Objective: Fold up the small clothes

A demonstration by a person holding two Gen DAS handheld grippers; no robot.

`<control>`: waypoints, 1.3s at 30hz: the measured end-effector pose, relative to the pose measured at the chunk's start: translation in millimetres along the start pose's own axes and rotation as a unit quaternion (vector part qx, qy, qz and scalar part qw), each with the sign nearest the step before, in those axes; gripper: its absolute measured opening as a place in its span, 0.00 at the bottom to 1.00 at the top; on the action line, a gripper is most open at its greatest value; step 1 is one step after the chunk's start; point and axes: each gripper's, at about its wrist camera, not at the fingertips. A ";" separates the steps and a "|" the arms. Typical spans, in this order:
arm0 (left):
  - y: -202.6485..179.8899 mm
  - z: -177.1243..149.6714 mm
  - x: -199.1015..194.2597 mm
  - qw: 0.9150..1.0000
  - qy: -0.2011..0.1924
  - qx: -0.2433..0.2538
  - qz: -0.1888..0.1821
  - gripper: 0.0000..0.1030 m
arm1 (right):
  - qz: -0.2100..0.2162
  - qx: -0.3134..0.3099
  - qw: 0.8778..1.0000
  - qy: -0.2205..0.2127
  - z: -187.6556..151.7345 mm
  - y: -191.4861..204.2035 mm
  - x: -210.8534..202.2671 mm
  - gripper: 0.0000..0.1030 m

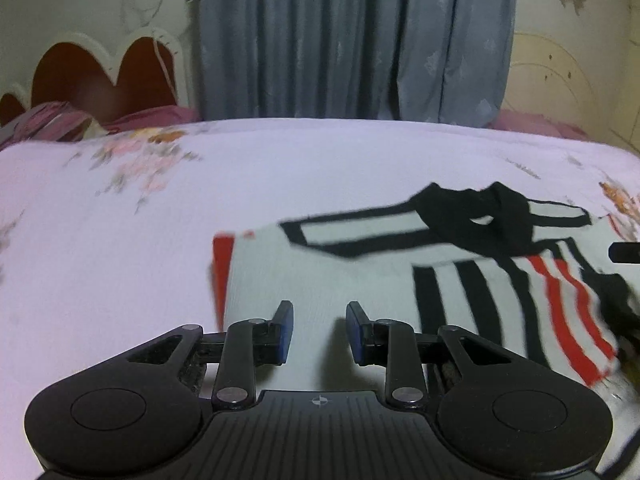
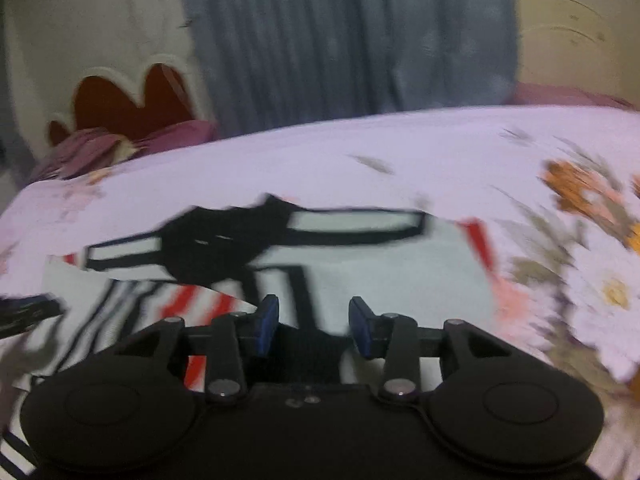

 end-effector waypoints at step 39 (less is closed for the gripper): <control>-20.7 -39.2 -40.9 0.998 -0.040 0.000 -0.056 0.49 | 0.005 -0.045 0.999 0.003 -23.6 114.8 13.4 0.38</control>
Point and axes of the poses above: each gripper's, at about its wrist camera, not at the fingertips, and x roughly the way its jaws point, y to its left, z to its top, and after that the axes turned 5 degrees about y, right-handed
